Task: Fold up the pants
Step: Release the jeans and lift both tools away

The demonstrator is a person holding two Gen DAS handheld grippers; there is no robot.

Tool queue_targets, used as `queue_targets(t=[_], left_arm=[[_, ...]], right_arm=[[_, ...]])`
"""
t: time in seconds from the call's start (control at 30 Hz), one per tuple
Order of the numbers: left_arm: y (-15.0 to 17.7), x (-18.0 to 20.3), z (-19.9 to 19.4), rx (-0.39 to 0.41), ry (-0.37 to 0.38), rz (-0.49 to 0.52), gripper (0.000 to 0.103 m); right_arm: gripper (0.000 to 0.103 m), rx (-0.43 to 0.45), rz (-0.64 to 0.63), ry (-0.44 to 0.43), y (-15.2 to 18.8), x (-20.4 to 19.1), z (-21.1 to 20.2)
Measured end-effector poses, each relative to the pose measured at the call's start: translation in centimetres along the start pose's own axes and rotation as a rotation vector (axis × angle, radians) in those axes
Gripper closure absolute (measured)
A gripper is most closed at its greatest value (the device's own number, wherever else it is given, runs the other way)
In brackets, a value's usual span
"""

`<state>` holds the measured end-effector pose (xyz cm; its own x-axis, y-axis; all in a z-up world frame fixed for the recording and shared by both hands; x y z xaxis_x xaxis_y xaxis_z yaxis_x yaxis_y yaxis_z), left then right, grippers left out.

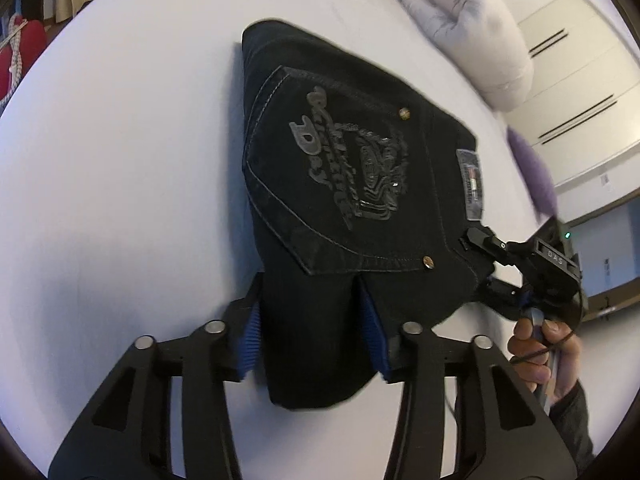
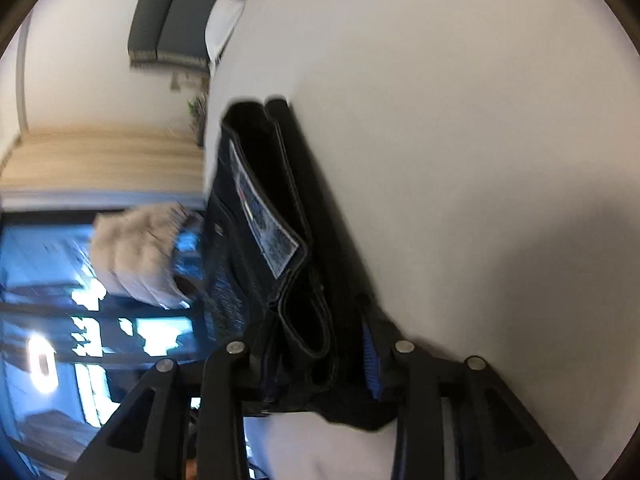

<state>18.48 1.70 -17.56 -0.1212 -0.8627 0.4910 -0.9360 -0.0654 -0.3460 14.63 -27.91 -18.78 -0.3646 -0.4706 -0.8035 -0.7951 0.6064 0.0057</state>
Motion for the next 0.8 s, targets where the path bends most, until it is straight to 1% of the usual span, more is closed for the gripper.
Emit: queue_targets(t=[0.03, 0.07, 0.1, 0.13, 0.17, 0.23, 0.3, 0.33, 0.4, 0.43, 0.47, 0.53, 0.57, 0.63, 0.67, 0.7, 0.73, 0.77, 0.8], left_arm=[[0.3, 0.0, -0.7, 0.017, -0.004, -0.005, 0.044], [0.2, 0.0, -1.7, 0.045, -0.015, -0.007, 0.041], [0.4, 0.2, -2.7, 0.085, -0.025, -0.002, 0.038], [0.8, 0.7, -4.2, 0.140, -0.036, 0.016, 0.032], [1.0, 1.4, -5.7, 0.191, -0.062, 0.045, 0.027], [1.5, 2.8, -9.0, 0.296, -0.151, 0.120, 0.009], [2.1, 5.0, -12.8, 0.420, -0.242, 0.217, 0.006], [2.4, 6.5, -14.9, 0.492, -0.300, 0.275, 0.004], [2.8, 9.0, -18.1, 0.605, -0.404, 0.362, 0.000], [3.3, 10.3, -19.9, 0.666, -0.466, 0.410, 0.000], [3.8, 11.6, -21.7, 0.720, -0.536, 0.441, 0.000], [5.1, 13.5, -24.6, 0.780, -0.613, 0.466, 0.000], [5.8, 14.6, -25.9, 0.807, -0.620, 0.483, 0.000], [6.8, 16.3, -28.0, 0.839, -0.590, 0.514, 0.000], [7.5, 17.0, -29.0, 0.852, -0.560, 0.518, 0.000], [8.4, 17.4, -30.0, 0.862, -0.562, 0.501, 0.000], [8.9, 17.6, -30.7, 0.859, -0.582, 0.482, 0.000], [9.6, 18.0, -31.5, 0.847, -0.588, 0.485, 0.000], [10.0, 18.4, -32.1, 0.837, -0.568, 0.496, 0.000]], right_arm=[[0.033, 0.044, -0.028, 0.002, 0.1, -0.6, -1.1], [0.026, 0.089, -0.065, 0.008, 0.3, -1.3, -2.3], [0.026, 0.118, -0.106, 0.017, 0.6, -2.1, -3.5], [0.026, 0.144, -0.154, 0.037, 1.0, -3.0, -4.7], [0.026, 0.175, -0.202, 0.067, 1.4, -3.9, -5.8], [0.026, 0.268, -0.327, 0.128, 2.6, -6.4, -8.3], [0.025, 0.363, -0.447, 0.162, 4.2, -9.0, -10.8], [0.022, 0.419, -0.508, 0.177, 5.3, -10.5, -12.2], [0.012, 0.527, -0.601, 0.199, 7.3, -12.6, -14.8], [0.004, 0.594, -0.643, 0.208, 8.5, -13.8, -16.2], [0.000, 0.656, -0.677, 0.212, 9.5, -14.8, -17.7], [0.000, 0.761, -0.741, 0.198, 11.6, -16.7, -20.2], [0.000, 0.799, -0.764, 0.194, 12.4, -17.2, -21.5], [0.000, 0.854, -0.796, 0.185, 13.9, -18.6, -23.5], [0.000, 0.874, -0.810, 0.178, 14.5, -18.9, -24.5], [0.000, 0.897, -0.822, 0.170, 15.2, -19.3, -25.6], [0.000, 0.923, -0.840, 0.159, 16.1, -19.7, -26.6], [0.000, 0.944, -0.860, 0.147, 16.9, -20.2, -27.5], [0.000, 0.959, -0.877, 0.138, 17.6, -20.6, -28.3]])
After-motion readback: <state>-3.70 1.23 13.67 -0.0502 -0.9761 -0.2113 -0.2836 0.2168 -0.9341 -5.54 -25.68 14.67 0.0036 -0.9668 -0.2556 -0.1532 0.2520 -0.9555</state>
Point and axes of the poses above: each gripper's, at about its wrist camera, not at the fingertips, and z roughly the way its jaws point, x to its right, y to its underside, the point moved 5 cm from there along z, roughly the way its jaws point, and after that the axes turned 5 degrees about z, right-handed, at the moved point
